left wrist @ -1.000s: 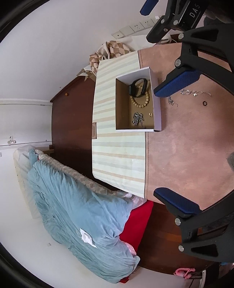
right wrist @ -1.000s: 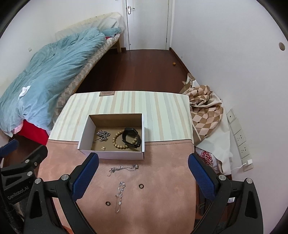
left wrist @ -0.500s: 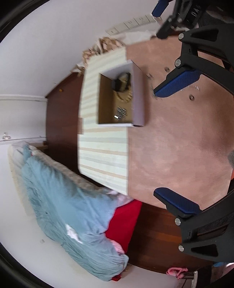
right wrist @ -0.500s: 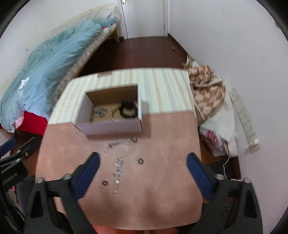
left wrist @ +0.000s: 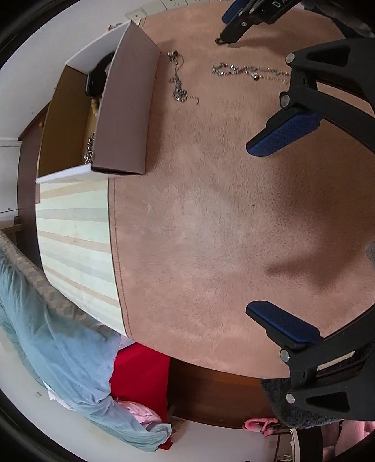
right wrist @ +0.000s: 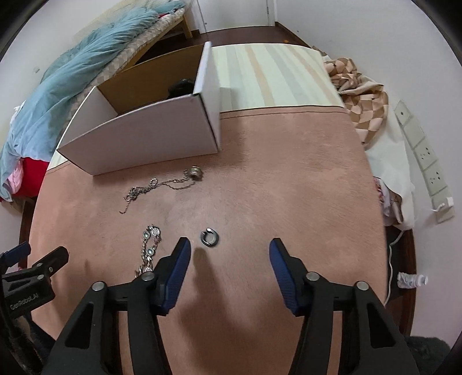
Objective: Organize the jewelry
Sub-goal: 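Grasp a small black ring with the right tool, then carry the black ring into the white box and open the right tool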
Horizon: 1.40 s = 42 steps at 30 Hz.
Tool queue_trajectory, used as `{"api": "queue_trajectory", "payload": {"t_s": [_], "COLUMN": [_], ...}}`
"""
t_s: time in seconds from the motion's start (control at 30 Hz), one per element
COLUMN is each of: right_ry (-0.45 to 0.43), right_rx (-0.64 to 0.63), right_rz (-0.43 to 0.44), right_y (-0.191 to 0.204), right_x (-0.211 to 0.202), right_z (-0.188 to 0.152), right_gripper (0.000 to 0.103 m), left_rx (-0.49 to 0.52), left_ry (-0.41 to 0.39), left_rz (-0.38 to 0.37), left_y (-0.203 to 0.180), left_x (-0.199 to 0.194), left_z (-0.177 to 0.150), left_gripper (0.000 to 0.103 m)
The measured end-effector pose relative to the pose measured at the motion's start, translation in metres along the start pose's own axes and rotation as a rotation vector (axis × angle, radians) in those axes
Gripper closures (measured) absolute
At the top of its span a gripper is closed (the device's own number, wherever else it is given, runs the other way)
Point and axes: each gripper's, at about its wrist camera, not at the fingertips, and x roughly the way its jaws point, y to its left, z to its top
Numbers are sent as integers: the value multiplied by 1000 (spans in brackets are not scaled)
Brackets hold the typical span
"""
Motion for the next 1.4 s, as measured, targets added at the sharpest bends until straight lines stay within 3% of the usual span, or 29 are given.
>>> {"api": "queue_trajectory", "payload": {"t_s": [0.07,0.17,0.2,0.4,0.7,0.73,0.8,1.2,1.4], "right_ry": [-14,-35,-42,-52,-65,-62,-57,-55,-57], "right_rx": [-30,-85,-105,-72,52,63,85,97,96], "right_rz": [0,-47,-62,-54,-53,-54,-51,-51,-47], "right_y": [6,17,21,15,-26,-29,-35,-39,-36], "right_x": [2,4,5,-5,-40,-41,-42,-43,-45], "right_z": [0,-1,-3,-14,-37,-39,-42,-44,-44], "right_gripper": [54,76,89,90,90,90,90,90,90], "left_rx": [3,7,10,44,135,150,176,239,237], "left_ry": [3,8,9,4,-30,-45,-50,-59,-66], "left_rz": [8,9,8,-44,-198,-206,-212,-246,-254], "left_y": [1,2,1,-12,-56,-62,-71,-89,-88], "left_x": [3,3,4,-7,-23,-25,-27,-18,-17], "left_z": [-2,-4,-4,-20,-41,-43,-45,-48,-46], "left_gripper": [1,1,1,1,3,6,25,88,93]}}
